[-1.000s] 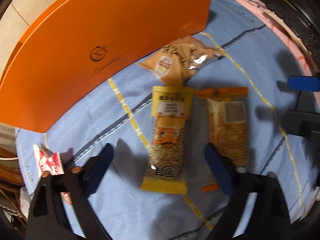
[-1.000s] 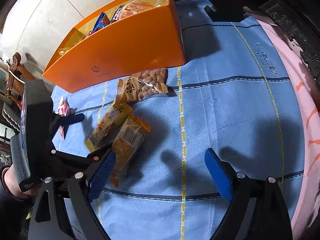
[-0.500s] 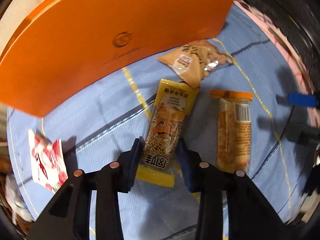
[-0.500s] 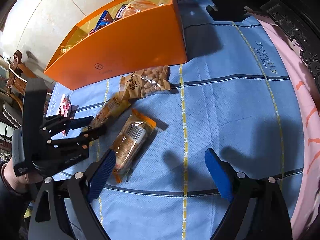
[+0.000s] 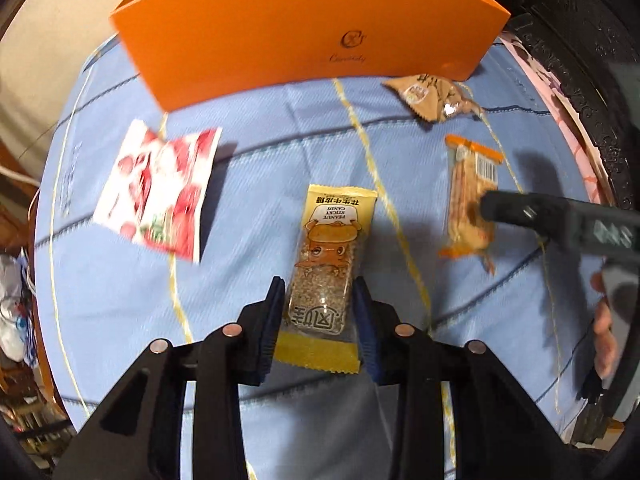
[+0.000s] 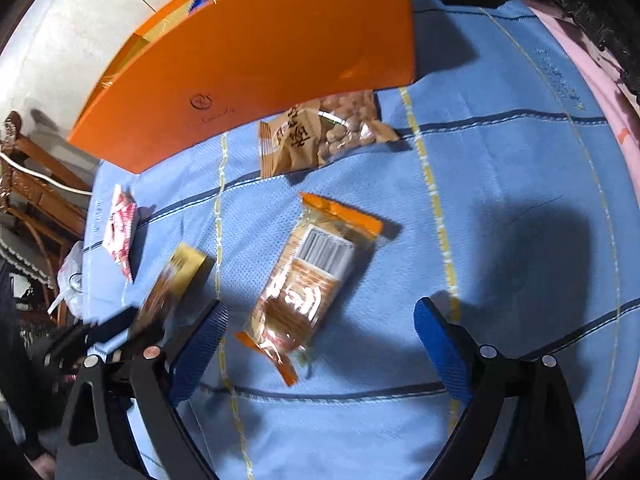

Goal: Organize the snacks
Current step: 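Grasp the yellow seed-bar pack with the left gripper while the right gripper grasps the cracker pack, then carry both packs into the orange box and open both grippers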

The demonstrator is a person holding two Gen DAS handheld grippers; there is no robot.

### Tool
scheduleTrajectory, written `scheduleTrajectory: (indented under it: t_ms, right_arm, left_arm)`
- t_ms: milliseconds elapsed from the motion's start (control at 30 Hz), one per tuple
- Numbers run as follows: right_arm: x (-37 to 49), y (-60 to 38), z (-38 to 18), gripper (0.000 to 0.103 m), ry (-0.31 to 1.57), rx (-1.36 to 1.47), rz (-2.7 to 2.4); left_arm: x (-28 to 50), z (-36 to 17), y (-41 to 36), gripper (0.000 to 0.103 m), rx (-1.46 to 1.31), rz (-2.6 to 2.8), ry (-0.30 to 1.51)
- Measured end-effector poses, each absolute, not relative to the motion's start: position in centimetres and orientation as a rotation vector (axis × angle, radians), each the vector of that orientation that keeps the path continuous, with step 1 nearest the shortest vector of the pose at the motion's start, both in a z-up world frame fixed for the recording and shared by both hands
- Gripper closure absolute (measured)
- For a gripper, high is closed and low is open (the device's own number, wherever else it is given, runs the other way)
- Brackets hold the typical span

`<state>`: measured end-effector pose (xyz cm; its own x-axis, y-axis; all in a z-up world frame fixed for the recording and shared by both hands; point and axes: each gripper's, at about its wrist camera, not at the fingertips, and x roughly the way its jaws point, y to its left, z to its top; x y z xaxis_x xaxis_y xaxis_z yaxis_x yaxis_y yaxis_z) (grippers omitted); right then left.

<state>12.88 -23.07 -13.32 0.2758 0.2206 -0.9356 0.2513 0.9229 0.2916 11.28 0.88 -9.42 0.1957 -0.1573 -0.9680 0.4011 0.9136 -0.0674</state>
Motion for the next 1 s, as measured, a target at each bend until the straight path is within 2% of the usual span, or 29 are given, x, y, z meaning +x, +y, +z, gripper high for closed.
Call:
scheduleTrajectory:
  t_ms: [300,367,400,500,567,600,667,1000]
  right_arm:
    - [14.6,-20.5,-14.8,0.007,1.304,0.277,-0.089]
    - [14.6,-20.1,-14.8,0.008,1.306,0.251,-0.092]
    - [14.6,-19.9,-14.8,0.009,1.307,0.237,-0.095]
    - [14.6,-18.6,-14.8,0.024,1.3,0.114,-0.126]
    - [14.5,-18.3,-14.5,0.054,1.283,0.061,-0.121]
    - [14.5,-18.3,-14.4,0.06,1.283,0.048,-0.106]
    - [14.4,-18.6,-14.3,0.063,1.291,0.049,-0.083]
    - [11.4,-24.3,-11.2,0.063,1.243,0.255,0.011]
  left_arm:
    - [10.6,-11.2,-0.3,0.067,0.241,-0.388,1.361]
    - [10.9,-11.2,-0.7,0.062,0.245,-0.397,1.356]
    - [11.2,-11.2,-1.1,0.053,0.251,-0.392,1.347]
    - [11.8,-11.4,-2.0,0.052,0.253,-0.41,1.346]
    - [12.1,-12.0,-2.5,0.067,0.27,-0.421,1.368]
    - [12.1,-12.3,-2.6,0.07,0.278,-0.427,1.368]
    - [12.0,-12.3,-2.5,0.07,0.271,-0.433,1.36]
    - [11.2,-11.0,0.8,0.074,0.139,-0.424,1.377]
